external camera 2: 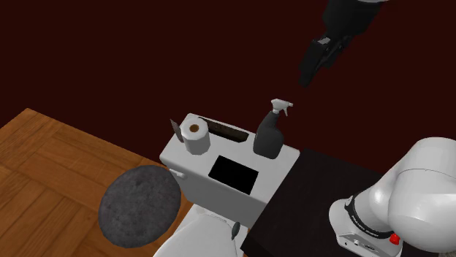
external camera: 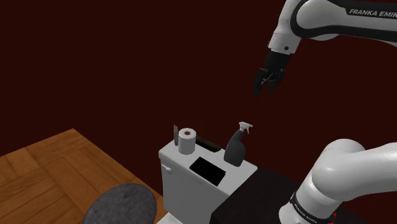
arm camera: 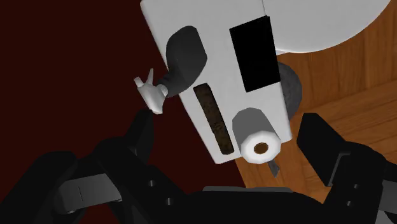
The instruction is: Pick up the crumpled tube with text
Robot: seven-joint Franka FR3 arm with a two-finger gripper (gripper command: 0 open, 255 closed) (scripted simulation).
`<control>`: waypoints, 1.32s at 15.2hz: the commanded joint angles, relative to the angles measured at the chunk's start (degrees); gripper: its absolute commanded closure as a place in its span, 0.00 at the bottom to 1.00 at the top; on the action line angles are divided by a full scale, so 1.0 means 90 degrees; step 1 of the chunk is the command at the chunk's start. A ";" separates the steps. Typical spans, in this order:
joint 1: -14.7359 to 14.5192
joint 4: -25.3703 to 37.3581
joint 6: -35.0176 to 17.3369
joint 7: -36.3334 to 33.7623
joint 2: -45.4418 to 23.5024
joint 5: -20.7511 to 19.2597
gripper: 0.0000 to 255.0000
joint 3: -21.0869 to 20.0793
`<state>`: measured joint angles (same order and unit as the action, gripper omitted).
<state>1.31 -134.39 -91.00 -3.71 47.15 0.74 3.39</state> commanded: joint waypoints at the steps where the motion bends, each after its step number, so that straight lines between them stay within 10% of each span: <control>1: 0.0000 0.0000 0.0000 0.0000 0.0000 0.0000 0.00 0.0000; 20: 0.0556 0.1309 -0.2022 -0.5507 -0.3898 0.1002 0.00 -0.2233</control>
<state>6.08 -123.60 -108.12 -50.46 14.39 9.82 -16.00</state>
